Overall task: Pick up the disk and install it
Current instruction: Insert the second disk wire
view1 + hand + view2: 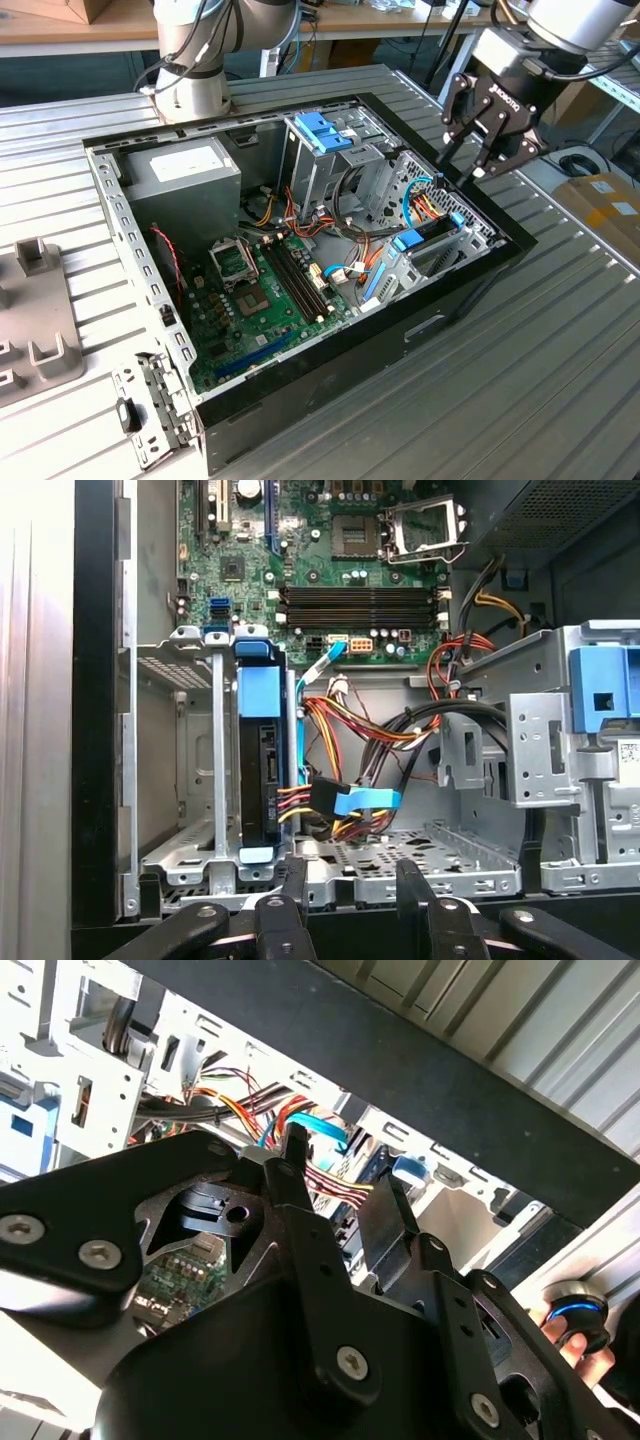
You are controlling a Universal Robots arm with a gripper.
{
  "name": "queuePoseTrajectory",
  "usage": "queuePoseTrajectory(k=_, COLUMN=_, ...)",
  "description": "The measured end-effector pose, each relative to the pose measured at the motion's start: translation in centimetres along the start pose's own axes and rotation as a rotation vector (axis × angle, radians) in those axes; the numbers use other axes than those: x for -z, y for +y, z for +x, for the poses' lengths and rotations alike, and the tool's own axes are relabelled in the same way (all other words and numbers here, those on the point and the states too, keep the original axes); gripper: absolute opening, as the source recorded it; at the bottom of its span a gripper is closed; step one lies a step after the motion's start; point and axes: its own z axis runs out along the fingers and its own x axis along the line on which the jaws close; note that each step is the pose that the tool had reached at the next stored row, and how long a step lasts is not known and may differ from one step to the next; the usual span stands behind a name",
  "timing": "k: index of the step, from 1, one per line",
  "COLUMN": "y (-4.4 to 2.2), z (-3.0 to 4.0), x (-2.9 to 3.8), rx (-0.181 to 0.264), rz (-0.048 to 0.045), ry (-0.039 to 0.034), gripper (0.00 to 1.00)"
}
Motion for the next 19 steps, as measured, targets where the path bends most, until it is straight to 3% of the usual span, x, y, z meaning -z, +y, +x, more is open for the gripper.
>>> queuePoseTrajectory(k=10, y=0.89, z=0.03, x=-0.04, rx=0.000, rz=0.0003, ry=0.0003, gripper=0.48)
queuePoseTrajectory(k=17, y=1.31, z=0.00, x=0.33, rx=0.000, rz=0.0048, ry=0.0000, gripper=0.48)
queuePoseTrajectory(k=19, y=1.84, z=0.03, x=0.30, rx=0.000, rz=0.0070, ry=0.0002, gripper=0.48)
